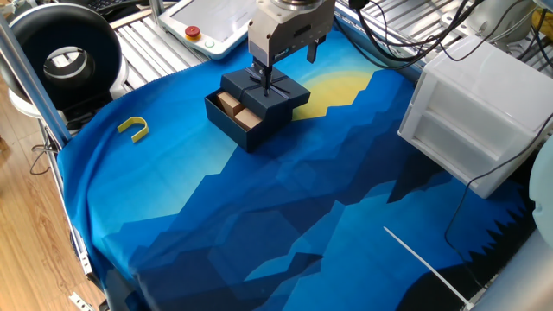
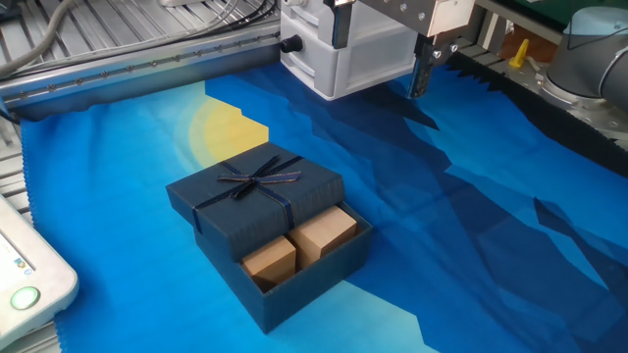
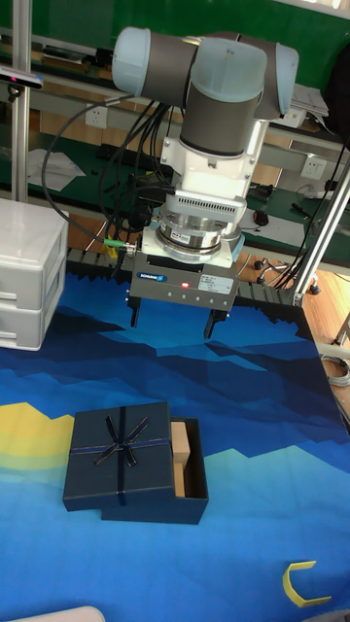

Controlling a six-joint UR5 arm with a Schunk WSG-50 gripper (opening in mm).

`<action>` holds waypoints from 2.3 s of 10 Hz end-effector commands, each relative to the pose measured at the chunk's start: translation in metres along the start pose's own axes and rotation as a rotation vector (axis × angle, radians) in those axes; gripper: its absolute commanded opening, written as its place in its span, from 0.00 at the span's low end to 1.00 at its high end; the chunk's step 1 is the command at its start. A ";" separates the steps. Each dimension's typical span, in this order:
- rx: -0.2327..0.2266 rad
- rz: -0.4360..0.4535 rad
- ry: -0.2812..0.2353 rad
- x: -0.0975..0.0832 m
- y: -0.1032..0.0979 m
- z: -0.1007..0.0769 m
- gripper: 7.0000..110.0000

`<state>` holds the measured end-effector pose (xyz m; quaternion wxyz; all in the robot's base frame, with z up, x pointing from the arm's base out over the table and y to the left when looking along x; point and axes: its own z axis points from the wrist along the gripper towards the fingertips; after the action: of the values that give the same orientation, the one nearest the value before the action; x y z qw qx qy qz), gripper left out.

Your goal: Slide the outer casing onto the gift box

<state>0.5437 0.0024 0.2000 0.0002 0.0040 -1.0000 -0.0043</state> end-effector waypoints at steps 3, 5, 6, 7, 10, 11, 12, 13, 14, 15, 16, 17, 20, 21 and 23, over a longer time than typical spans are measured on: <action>-0.086 0.013 -0.097 -0.024 0.023 -0.002 0.00; -0.093 0.014 -0.100 -0.025 0.025 -0.002 0.00; -0.096 0.016 -0.102 -0.025 0.027 -0.001 0.00; -0.084 0.010 -0.097 -0.024 0.025 0.000 0.00; -0.071 -0.011 -0.076 -0.018 0.023 0.001 0.00; -0.062 -0.014 -0.071 -0.017 0.021 0.002 0.00; -0.060 -0.014 -0.071 -0.017 0.021 0.002 0.00; -0.056 -0.016 -0.070 -0.016 0.020 0.002 0.00; -0.037 -0.018 -0.057 -0.013 0.017 0.002 0.00; -0.027 -0.022 -0.051 -0.012 0.014 0.002 0.00; -0.019 -0.020 -0.040 -0.010 0.013 0.002 0.00; -0.003 -0.018 -0.026 -0.006 0.010 0.002 0.00; 0.000 -0.018 -0.020 -0.005 0.010 0.002 0.00; -0.001 -0.016 -0.020 -0.005 0.010 0.002 0.00; -0.006 -0.013 -0.017 -0.004 0.011 0.002 0.00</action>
<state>0.5488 0.0109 0.1971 -0.0104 0.0132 -0.9999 -0.0009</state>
